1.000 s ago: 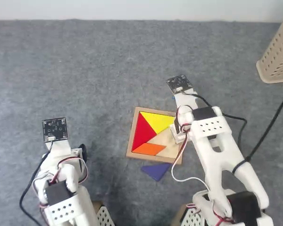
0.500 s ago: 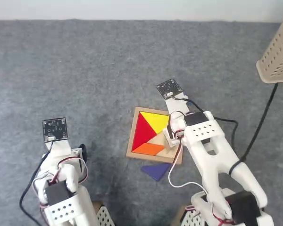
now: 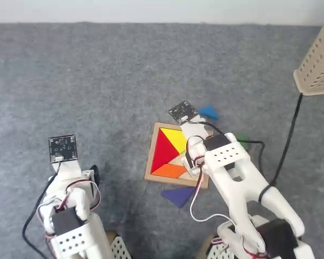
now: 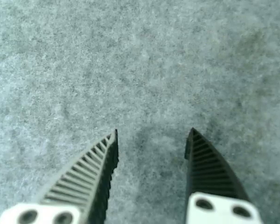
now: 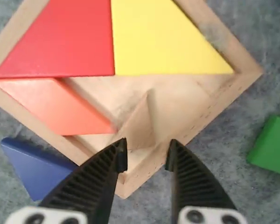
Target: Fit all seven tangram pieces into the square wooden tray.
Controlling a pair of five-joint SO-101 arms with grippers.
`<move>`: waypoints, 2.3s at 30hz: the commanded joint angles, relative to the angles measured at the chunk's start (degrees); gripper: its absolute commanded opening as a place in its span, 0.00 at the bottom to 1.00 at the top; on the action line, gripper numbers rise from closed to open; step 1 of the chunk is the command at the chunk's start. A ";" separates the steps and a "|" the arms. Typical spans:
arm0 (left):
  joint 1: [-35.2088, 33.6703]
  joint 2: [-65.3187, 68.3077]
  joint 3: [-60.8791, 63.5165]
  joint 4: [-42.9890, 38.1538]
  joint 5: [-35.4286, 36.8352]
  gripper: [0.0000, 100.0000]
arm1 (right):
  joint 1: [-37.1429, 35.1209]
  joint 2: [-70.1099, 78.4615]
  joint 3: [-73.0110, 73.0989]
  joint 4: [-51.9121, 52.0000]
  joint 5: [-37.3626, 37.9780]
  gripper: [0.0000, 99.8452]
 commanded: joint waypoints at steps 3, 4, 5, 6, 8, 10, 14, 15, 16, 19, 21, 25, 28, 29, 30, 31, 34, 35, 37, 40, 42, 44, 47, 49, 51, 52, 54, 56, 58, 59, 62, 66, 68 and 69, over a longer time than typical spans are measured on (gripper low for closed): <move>0.00 -0.70 -1.10 0.18 0.53 0.23 | -0.04 6.64 -1.14 -4.44 2.73 0.09; 0.00 -0.70 -1.10 0.18 0.53 0.23 | -0.04 8.04 -1.93 -4.79 2.73 0.09; 0.00 -0.70 -1.10 0.18 0.53 0.23 | 0.04 9.10 -2.73 -4.79 2.81 0.09; 0.00 -0.70 -1.10 0.18 0.53 0.23 | 0.04 9.98 -3.52 -4.79 2.81 0.09; 0.00 -0.70 -1.10 0.18 0.53 0.23 | 0.04 10.68 -4.75 -4.70 2.90 0.09; 0.00 -0.70 -1.10 0.18 0.53 0.23 | 0.57 10.68 -5.63 -4.09 2.99 0.09; 0.00 -0.70 -1.10 0.18 0.53 0.23 | 2.68 11.21 -8.88 -3.56 6.33 0.09; 0.00 -0.70 -1.10 0.18 0.53 0.23 | 2.95 11.21 -9.41 -3.56 8.18 0.09; 0.00 -0.70 -1.10 0.18 0.53 0.23 | 2.95 11.21 -9.58 -3.56 9.67 0.09; 0.00 -0.70 -1.10 0.18 0.53 0.23 | 2.68 10.59 -10.02 -3.56 8.88 0.09; 0.00 -0.70 -1.10 0.18 0.53 0.23 | 2.77 9.36 -10.02 -3.82 5.80 0.09; 0.00 -0.70 -1.10 0.18 0.53 0.23 | 2.42 1.80 -9.23 -2.24 1.67 0.09; 0.00 -0.70 -1.10 0.18 0.53 0.23 | -0.48 -5.14 -6.24 -2.33 0.88 0.09; 0.00 -0.70 -1.10 0.18 0.53 0.23 | -1.89 -6.55 -4.66 -2.42 0.88 0.09; 0.00 -0.70 -1.10 0.18 0.53 0.23 | -3.21 -7.34 -3.52 -2.33 0.79 0.09; 0.00 -0.70 -1.10 0.18 0.53 0.23 | -4.18 -7.43 -2.46 -2.15 0.62 0.09; 0.00 -0.70 -1.10 0.18 0.53 0.23 | -4.79 -5.76 0.18 -2.33 0.53 0.09; 0.00 -0.70 -1.10 0.18 0.53 0.23 | -4.79 -4.79 0.70 -2.59 0.53 0.09; 0.00 -0.70 -1.10 0.18 0.53 0.23 | -4.79 -2.42 1.14 -2.95 0.53 0.09; 0.00 -0.70 -1.10 0.18 0.53 0.23 | -4.44 1.27 1.23 -4.26 0.79 0.09; 0.00 -0.70 -1.10 0.18 0.53 0.23 | -3.21 3.03 0.97 -4.62 0.97 0.09; 0.00 -0.70 -1.10 0.18 0.53 0.23 | -1.27 4.97 0.26 -4.70 1.14 0.09; 0.00 -0.70 -1.10 0.18 0.53 0.23 | 1.71 7.16 -0.44 -5.05 3.43 0.09; 0.00 -0.70 -1.10 0.18 0.53 0.23 | 3.47 8.40 -1.67 -5.23 3.69 0.09; 0.00 -0.70 -1.10 0.18 0.53 0.23 | 4.88 9.27 -2.81 -5.23 3.69 0.09; 0.00 -0.70 -1.10 0.18 0.53 0.23 | 5.41 9.36 -3.16 -5.05 3.78 0.09; 0.00 -0.70 -1.10 0.18 0.53 0.23 | 6.11 9.36 -3.52 -4.88 3.78 0.09; 0.00 -0.70 -1.10 0.18 0.53 0.23 | 6.73 9.27 -3.78 -4.70 3.78 0.09; 0.00 -0.70 -1.10 0.18 0.53 0.23 | 6.73 7.96 -4.48 -4.44 3.52 0.09; 0.00 -0.70 -1.10 0.18 0.53 0.23 | 6.73 6.81 -4.66 -4.44 2.29 0.09; 0.00 -0.70 -1.10 0.18 0.53 0.23 | 6.64 2.42 -5.80 -4.88 -2.20 0.09; 0.00 -0.70 -1.10 0.18 0.53 0.23 | 6.37 2.33 -8.62 -4.97 -3.52 0.09; 0.00 -0.70 -1.10 0.18 0.53 0.23 | 6.46 4.70 -10.55 -4.97 -3.78 0.09; 0.00 -0.70 -1.10 0.18 0.53 0.23 | 6.29 6.29 -11.78 -5.05 -3.78 0.09</move>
